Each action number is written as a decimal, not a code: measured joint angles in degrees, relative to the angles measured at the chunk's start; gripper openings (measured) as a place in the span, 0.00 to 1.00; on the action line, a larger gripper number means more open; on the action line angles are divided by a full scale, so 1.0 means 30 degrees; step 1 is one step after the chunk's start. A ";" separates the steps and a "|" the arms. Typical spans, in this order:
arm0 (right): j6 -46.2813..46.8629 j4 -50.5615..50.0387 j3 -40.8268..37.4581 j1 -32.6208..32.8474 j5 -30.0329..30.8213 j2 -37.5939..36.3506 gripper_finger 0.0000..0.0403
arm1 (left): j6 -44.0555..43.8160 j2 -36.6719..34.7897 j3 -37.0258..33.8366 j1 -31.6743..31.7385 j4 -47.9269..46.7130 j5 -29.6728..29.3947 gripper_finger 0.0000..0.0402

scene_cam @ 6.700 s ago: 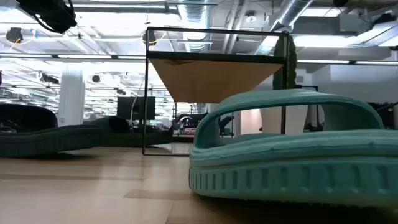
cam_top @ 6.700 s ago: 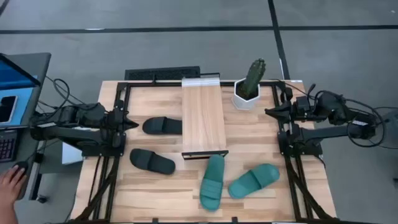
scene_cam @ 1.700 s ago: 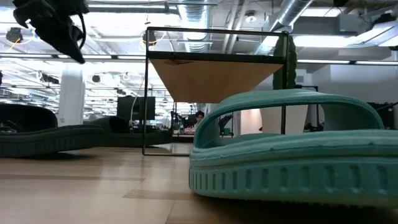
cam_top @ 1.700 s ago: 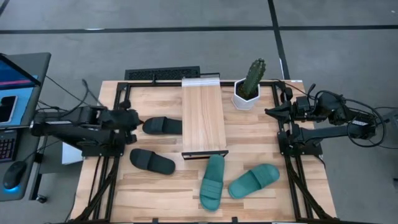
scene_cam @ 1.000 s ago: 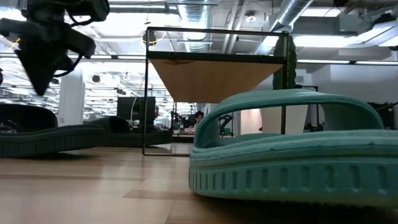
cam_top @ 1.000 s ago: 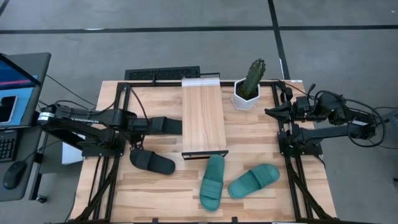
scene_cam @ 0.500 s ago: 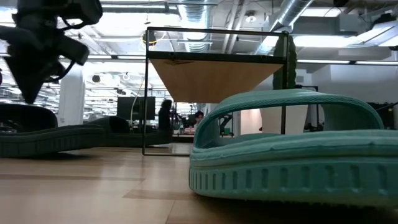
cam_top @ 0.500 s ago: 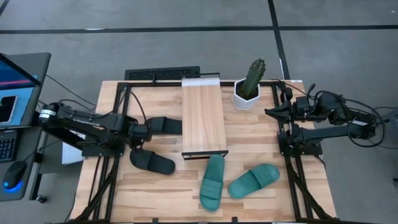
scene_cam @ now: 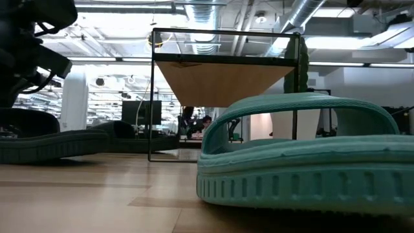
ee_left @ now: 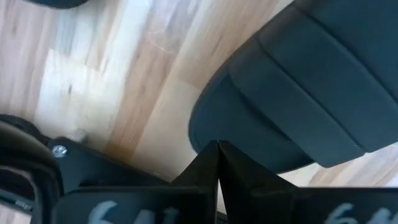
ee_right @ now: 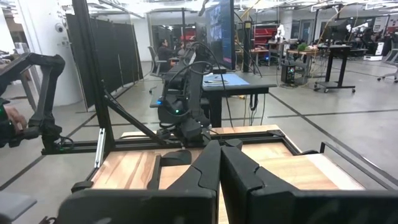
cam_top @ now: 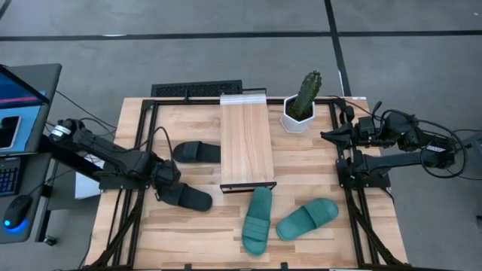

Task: Pick and place slides into the shelf
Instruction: Put the bottom black slipper on the shelf

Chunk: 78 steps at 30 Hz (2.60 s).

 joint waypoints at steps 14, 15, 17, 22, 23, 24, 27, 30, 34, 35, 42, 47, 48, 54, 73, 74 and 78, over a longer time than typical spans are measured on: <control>0.0000 0.0000 0.0000 0.0005 0.0000 0.0000 0.00 | -0.0547 0.0000 -0.0066 -0.0931 0.0322 -0.1751 0.00; 0.0000 0.0000 0.0007 0.0005 0.0000 0.0000 0.00 | -0.0513 0.0000 -0.0066 -0.0931 0.0424 -0.1764 0.00; 0.0000 0.0000 0.0000 0.0005 0.0000 0.0000 0.00 | -0.0393 0.0000 -0.0066 -0.0931 0.0415 -0.1783 0.00; 0.0000 -0.0007 0.0000 0.0005 0.0000 0.0000 0.00 | -0.0513 0.0000 -0.0066 -0.0931 0.0273 -0.1020 0.00; 0.0000 0.0000 0.0000 -0.0002 0.0000 0.0000 0.00 | -0.0637 0.0000 -0.0066 -0.0931 0.0269 -0.0934 0.00; 0.0000 0.0000 0.0000 -0.0002 0.0000 0.0000 0.00 | -0.0817 0.0000 -0.0066 -0.0931 0.0267 -0.0848 0.00; 0.0000 0.0000 0.0000 -0.0002 0.0000 0.0000 0.00 | -0.1445 0.0000 -0.0066 -0.0931 0.0260 -0.0731 0.00; 0.0000 -0.0007 0.0000 0.0005 0.0000 0.0000 0.00 | -0.2158 0.0000 -0.0066 -0.0931 0.0255 -0.0704 0.00; 0.0000 0.0000 0.0000 0.0005 0.0000 0.0000 0.00 | -0.2807 0.0007 -0.0106 -0.0931 0.0283 -0.0761 0.00; -0.0005 0.0000 0.0005 -0.0002 0.0000 0.0000 0.00 | -0.2833 0.0007 -0.0181 -0.0931 0.0329 -0.0783 0.00; 0.0000 0.0000 0.0005 0.0005 0.0000 0.0000 0.00 | -0.2384 0.0007 -0.0541 -0.0931 0.0512 -0.0870 0.04; -0.0007 -0.0007 0.0000 0.0005 0.0000 0.0000 0.00 | -0.2003 0.0072 -0.0642 -0.0931 0.0207 -0.1741 0.15; 0.0000 0.0000 0.0004 -0.0002 0.0000 0.0000 0.00 | -0.1915 0.0145 -0.0642 -0.0931 -0.0145 -0.1935 0.18; 0.0000 0.0000 0.0000 -0.0001 0.0000 -0.0001 0.00 | -0.1523 0.0277 -0.0649 -0.0931 -0.0261 -0.1800 0.32; 0.0000 -0.0007 0.0007 0.0002 0.0000 0.0000 0.00 | -0.1953 0.1812 -0.0649 -0.0953 -0.0018 -0.1763 0.35; 0.0000 0.0000 0.0000 0.0005 0.0000 -0.0007 0.00 | -0.1960 0.2049 -0.0649 -0.0953 0.0094 -0.1732 0.35; 0.0000 0.0000 0.0002 0.0002 0.0000 0.0000 0.00 | -0.1960 0.2887 -0.0649 -0.0953 0.0732 -0.1335 0.35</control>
